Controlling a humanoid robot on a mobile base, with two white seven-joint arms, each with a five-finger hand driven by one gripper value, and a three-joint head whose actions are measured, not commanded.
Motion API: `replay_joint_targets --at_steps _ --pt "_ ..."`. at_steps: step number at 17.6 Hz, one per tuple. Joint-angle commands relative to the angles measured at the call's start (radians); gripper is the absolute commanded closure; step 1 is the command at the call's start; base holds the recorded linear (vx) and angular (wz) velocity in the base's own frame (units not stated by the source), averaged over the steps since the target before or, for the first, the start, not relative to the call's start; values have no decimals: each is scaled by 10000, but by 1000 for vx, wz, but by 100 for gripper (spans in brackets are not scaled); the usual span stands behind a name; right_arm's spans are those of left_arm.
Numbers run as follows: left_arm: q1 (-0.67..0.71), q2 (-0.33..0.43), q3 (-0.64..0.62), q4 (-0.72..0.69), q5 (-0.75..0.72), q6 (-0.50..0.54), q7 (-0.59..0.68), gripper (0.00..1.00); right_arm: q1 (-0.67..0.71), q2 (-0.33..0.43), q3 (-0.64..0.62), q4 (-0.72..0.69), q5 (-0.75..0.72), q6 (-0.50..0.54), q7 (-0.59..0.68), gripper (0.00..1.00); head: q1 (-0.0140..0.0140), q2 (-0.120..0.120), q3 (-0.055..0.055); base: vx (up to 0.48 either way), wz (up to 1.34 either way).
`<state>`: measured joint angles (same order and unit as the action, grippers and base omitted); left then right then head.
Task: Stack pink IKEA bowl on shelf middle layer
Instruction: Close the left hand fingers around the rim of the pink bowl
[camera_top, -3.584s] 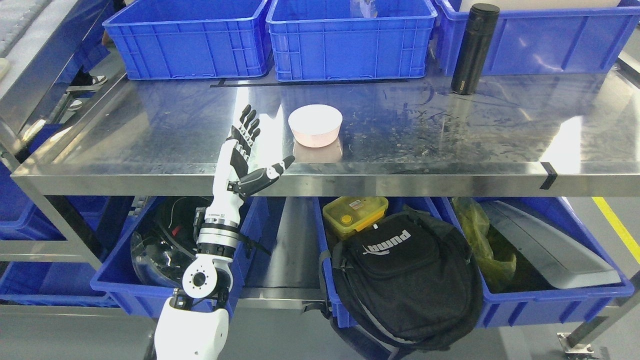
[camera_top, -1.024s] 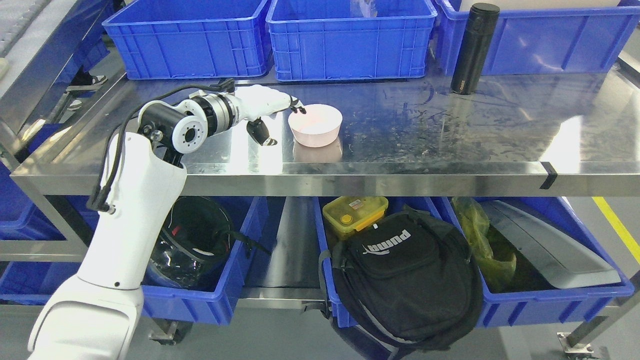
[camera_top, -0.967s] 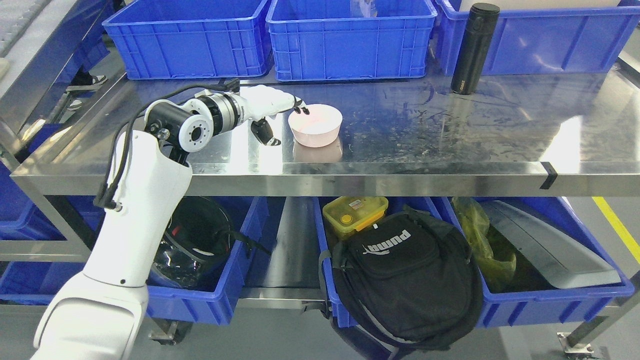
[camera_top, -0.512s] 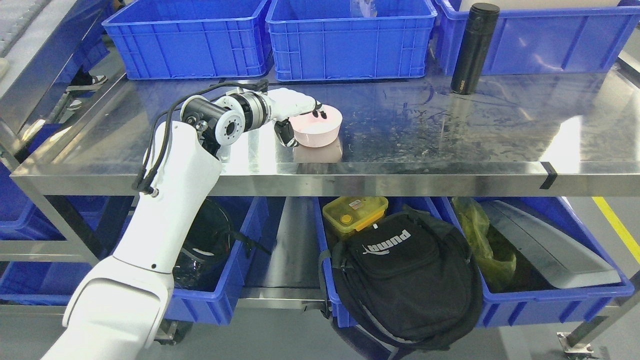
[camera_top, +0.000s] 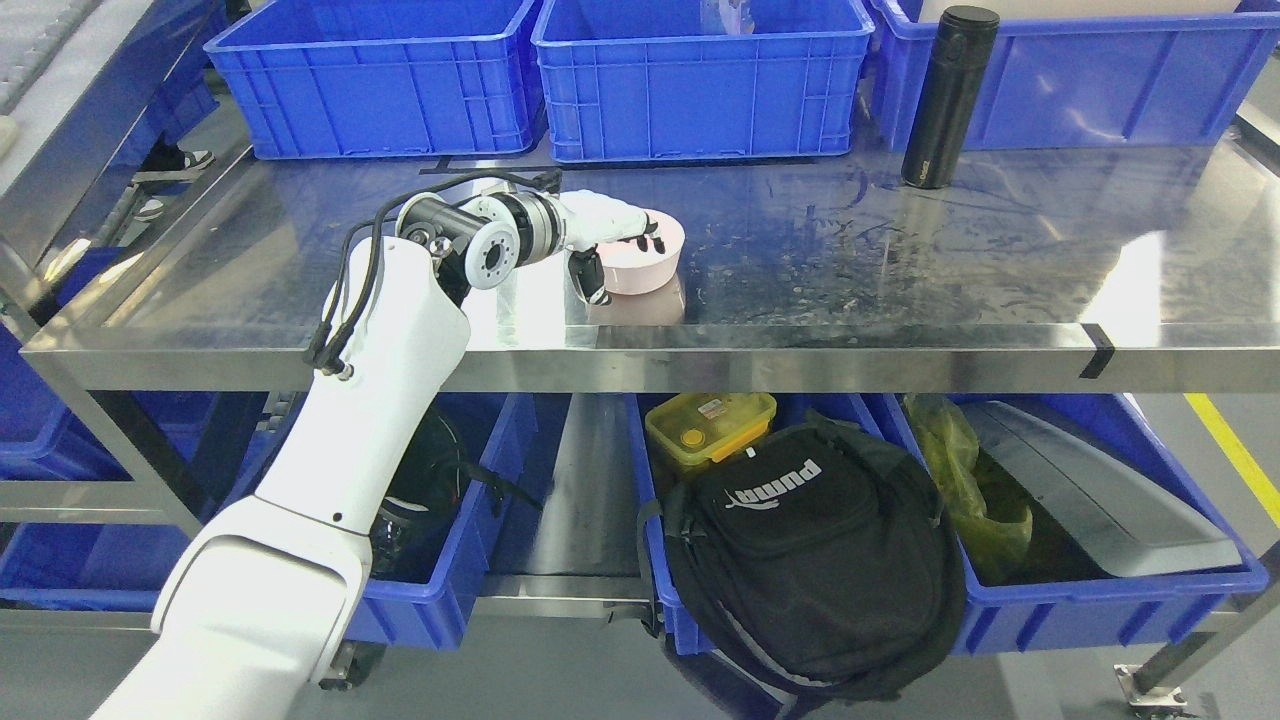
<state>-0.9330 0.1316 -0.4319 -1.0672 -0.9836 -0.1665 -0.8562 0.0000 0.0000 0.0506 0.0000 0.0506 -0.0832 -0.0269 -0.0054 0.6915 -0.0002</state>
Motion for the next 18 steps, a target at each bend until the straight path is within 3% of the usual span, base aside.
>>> replay_joint_targets --at_steps 1,11,13,16,18 --pt "-165 -319 -252 1115 -42 8 169 32 215 -175 0 -175 0 4 8 0 0 0 0 0 0" --pt "-273 -595 -314 2128 -42 -7 386 33 215 -175 0 -175 0 4 8 0 0 0 0 0 0" --pt "-319 -595 -298 2143 -42 -22 416 44 215 -175 0 -175 0 4 8 0 0 0 0 0 0" --pt "-334 -595 -8 2143 -27 -573 631 75 215 -175 0 -175 0 4 8 0 0 0 0 -1 6" --pt "-334 -610 467 2159 -27 -912 646 87 215 -175 0 -175 0 4 8 0 0 0 0 -2 10"
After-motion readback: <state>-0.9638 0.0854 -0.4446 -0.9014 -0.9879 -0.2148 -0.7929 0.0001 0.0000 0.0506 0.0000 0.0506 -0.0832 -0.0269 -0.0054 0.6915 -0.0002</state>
